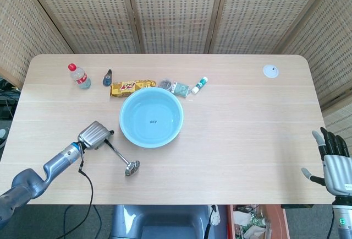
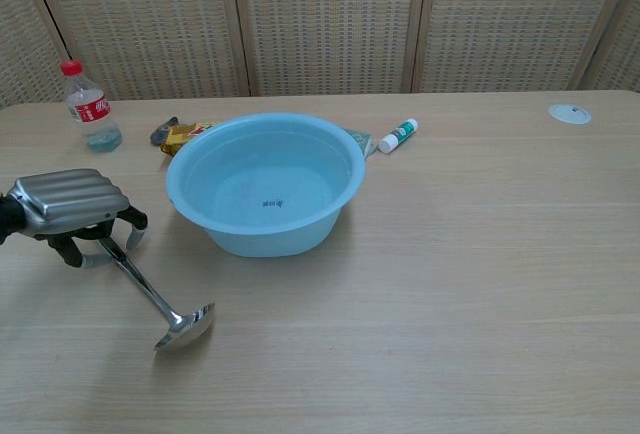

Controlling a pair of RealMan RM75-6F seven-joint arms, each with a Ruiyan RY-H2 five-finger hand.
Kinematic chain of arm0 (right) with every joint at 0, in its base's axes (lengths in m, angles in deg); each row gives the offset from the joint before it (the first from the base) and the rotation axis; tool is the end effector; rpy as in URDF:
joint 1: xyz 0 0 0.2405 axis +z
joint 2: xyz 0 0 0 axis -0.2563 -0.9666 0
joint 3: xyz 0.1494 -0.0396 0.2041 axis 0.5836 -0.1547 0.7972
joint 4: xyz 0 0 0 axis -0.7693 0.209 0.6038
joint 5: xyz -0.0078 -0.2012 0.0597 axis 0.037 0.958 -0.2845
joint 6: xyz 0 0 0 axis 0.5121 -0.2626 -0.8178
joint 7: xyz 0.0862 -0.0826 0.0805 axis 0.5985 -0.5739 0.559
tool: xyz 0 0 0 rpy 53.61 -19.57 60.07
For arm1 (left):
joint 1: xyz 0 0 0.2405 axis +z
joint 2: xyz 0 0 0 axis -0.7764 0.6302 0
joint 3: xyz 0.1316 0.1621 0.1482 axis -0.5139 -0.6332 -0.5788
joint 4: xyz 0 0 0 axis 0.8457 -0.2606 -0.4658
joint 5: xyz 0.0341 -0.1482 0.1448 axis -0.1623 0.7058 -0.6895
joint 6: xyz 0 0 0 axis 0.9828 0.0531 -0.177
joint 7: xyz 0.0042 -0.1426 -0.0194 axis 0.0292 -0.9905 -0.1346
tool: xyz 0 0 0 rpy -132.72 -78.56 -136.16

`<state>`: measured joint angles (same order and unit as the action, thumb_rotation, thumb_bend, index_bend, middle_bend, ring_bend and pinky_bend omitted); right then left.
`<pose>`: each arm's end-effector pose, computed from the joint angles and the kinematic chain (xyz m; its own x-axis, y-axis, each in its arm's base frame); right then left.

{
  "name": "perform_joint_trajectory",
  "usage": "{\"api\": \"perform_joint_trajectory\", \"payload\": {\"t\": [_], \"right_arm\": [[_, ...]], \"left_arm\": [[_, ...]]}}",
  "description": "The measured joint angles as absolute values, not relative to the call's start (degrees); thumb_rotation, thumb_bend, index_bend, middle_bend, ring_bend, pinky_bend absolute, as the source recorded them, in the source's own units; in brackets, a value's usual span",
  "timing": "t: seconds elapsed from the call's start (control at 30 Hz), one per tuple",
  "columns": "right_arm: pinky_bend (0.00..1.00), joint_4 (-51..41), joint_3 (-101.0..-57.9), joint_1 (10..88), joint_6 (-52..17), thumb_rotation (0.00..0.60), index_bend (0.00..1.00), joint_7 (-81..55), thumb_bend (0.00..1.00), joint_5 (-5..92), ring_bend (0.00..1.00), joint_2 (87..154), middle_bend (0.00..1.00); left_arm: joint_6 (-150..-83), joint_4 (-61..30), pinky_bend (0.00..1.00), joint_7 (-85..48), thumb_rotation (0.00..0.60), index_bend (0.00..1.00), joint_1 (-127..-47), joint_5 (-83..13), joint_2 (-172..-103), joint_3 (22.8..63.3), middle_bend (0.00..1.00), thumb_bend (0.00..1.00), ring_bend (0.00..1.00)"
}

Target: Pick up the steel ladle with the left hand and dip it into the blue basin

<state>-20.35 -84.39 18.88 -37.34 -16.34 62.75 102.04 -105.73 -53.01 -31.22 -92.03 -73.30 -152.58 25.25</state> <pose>-0.3277 -0.1857 0.1669 0.4479 0.0157 0.8939 -0.8922 0.0716 0.4458 -0.2896 0.3610 -0.0260 0.8372 0.1879 0.5136 0.5032 -0.6327 -0.5887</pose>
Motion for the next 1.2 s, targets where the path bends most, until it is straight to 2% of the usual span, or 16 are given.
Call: {"api": "perform_joint_trajectory", "payload": {"t": [0.37,0.53,0.73,0.97,1.2], "right_arm": [[0.0,-20.5,-84.5,18.93,-37.12,0.6,0.0,-16.34,0.0,62.72,0.0,101.97,0.0],[0.0,-20.55,-84.48,18.89,-37.23,0.6,0.0,-16.04,0.0,62.77,0.0,101.87,0.0],[0.0,-20.6,-84.48,18.79,-37.37,0.6,0.0,-15.6,0.0,62.83,0.0,101.68,0.0],[0.0,-20.8,-84.54,18.69,-37.5,0.6,0.0,-15.17,0.0,63.0,0.0,101.43,0.0],[0.0,-21.09,-84.69,18.59,-37.66,0.6,0.0,-14.86,0.0,63.33,0.0,101.2,0.0]], "left_arm": [[-105.23,-53.51,1.0,-30.58,0.6,0.49,-92.29,-73.07,-153.78,24.76,1.0,0.37,0.99],[-105.17,-53.75,1.0,-30.32,0.6,0.7,-92.17,-72.69,-153.96,24.77,1.0,0.37,0.99],[-106.16,-53.44,1.0,-30.27,0.6,0.86,-91.96,-72.31,-153.34,25.03,1.0,0.39,0.99],[-108.65,-49.6,1.0,-30.3,0.6,0.92,-91.54,-72.08,-149.87,25.32,1.0,0.4,0.99],[-109.69,-41.2,1.0,-27.73,0.6,0.97,-91.36,-71.21,-144.08,26.01,1.0,0.42,0.99]]}}
